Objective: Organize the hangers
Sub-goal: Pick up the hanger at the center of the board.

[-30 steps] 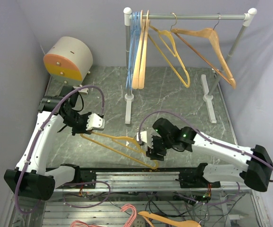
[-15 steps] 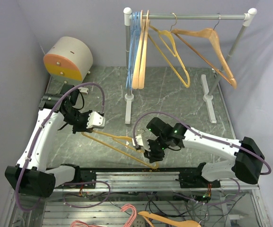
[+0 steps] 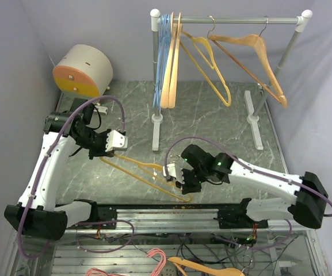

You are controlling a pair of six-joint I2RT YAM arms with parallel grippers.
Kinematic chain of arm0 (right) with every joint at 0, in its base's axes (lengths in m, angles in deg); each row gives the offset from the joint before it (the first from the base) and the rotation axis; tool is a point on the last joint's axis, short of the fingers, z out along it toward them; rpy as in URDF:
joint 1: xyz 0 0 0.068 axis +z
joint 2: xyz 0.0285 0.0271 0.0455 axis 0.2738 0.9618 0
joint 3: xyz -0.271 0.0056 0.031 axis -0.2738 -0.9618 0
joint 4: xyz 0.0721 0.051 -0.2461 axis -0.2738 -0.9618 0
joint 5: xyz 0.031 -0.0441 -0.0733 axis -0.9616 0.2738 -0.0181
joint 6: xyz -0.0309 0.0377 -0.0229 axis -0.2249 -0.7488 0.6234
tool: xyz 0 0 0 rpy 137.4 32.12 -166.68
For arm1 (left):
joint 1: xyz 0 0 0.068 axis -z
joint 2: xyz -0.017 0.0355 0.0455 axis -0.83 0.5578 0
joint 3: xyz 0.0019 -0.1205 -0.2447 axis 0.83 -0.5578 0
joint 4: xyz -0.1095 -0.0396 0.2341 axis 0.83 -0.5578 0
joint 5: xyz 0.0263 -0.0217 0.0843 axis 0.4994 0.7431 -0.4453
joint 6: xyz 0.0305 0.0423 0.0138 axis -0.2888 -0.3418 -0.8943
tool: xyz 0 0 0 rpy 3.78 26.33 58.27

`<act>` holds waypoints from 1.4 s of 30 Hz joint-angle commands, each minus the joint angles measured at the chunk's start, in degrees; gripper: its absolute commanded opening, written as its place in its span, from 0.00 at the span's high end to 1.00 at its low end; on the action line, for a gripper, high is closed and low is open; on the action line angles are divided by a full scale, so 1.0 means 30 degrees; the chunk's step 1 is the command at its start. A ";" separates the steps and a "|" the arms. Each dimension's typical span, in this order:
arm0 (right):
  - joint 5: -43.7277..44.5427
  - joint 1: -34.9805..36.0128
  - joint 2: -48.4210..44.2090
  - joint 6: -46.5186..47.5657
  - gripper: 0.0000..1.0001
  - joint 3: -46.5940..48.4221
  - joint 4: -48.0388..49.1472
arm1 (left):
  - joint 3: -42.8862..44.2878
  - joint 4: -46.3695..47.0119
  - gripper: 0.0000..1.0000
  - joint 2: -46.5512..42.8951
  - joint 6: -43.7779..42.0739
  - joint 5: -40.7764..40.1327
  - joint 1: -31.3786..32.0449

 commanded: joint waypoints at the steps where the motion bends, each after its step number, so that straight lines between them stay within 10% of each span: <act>1: 0.2641 0.0917 -0.2784 -0.1730 1.00 -0.0082 0.1783 | 0.1342 0.1628 0.93 -0.0413 0.1607 0.1490 0.0044; 12: 0.5289 0.2638 -0.8625 -0.5157 1.00 -0.1267 0.4652 | 0.2015 0.4067 0.93 -0.0565 0.5665 0.2505 0.0171; 23: 0.4938 0.2619 -0.9359 -0.6120 1.00 -0.0689 0.5077 | 0.3390 0.7506 0.93 -0.0940 1.0721 0.2378 0.0563; 38: 1.2711 0.2635 -0.9024 -0.9825 1.00 0.2247 0.5054 | 0.2724 0.8066 0.93 -0.0533 1.1656 0.1374 0.1994; 40: 1.1720 0.2616 -0.9693 -1.0014 1.00 0.2075 0.4901 | 0.2520 0.8996 0.80 -0.0690 1.2529 0.1101 0.2237; 42: 1.2010 0.2622 -1.0224 -1.1027 1.00 0.2194 0.4283 | 0.2241 0.9550 0.44 -0.0760 1.2975 0.1330 0.2457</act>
